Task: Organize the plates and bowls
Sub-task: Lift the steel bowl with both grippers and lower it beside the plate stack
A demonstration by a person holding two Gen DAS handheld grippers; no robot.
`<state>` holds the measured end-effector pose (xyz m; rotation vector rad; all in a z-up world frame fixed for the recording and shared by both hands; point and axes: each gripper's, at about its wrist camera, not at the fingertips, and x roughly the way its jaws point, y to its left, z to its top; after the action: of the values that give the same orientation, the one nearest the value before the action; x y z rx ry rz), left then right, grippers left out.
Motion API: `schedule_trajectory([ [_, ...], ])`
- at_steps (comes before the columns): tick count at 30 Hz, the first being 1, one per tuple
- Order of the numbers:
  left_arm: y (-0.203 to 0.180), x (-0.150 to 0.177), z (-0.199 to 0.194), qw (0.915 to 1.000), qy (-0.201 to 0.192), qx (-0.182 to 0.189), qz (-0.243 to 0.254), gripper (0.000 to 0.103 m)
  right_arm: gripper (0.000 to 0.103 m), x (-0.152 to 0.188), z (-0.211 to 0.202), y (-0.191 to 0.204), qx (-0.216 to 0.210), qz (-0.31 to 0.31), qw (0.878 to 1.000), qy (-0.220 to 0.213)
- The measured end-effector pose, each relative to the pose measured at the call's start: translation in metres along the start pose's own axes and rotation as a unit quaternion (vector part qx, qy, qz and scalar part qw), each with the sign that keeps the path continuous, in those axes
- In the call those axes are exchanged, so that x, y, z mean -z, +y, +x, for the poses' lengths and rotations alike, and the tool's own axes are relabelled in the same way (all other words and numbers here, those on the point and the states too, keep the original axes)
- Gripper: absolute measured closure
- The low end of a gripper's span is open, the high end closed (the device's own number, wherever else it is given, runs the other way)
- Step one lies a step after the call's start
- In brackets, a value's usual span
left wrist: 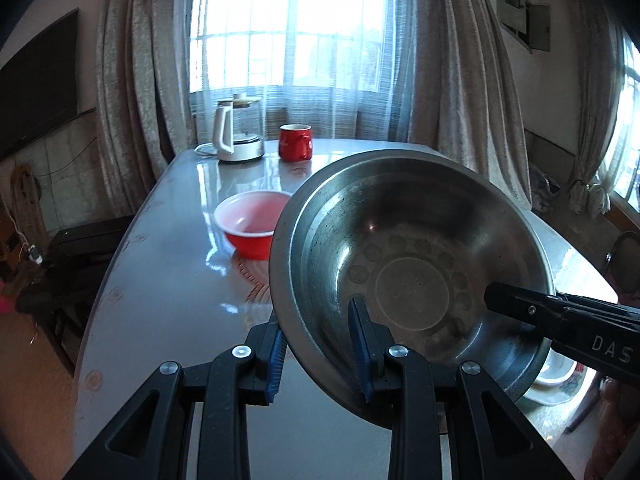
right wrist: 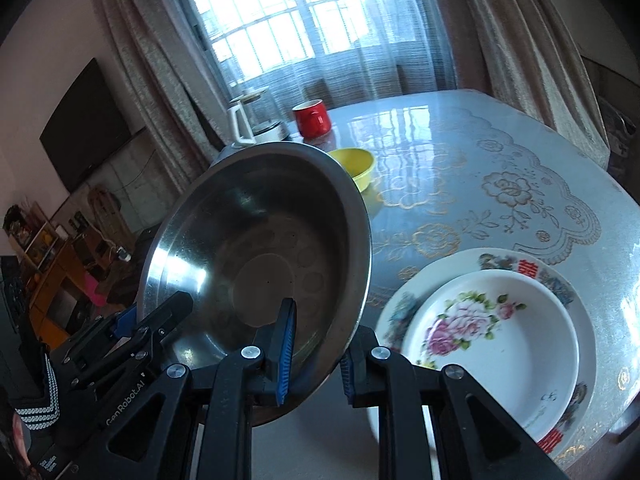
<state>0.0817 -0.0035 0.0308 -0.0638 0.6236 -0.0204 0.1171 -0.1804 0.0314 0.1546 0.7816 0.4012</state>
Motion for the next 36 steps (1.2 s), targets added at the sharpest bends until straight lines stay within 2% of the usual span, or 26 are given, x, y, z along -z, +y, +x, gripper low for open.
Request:
schedule_trajectory([
  [15,0.024,0.031,-0.007,0.9992,0.024,-0.028,-0.017,0.073,0.083,0.02,0.007,0.028,-0.016,-0.026,0.999,0.016],
  [36,0.034,0.053,0.006,0.9971,0.061,-0.041,-0.021,0.071,0.083,0.042,0.019,0.034,-0.021,-0.019,0.998,0.055],
])
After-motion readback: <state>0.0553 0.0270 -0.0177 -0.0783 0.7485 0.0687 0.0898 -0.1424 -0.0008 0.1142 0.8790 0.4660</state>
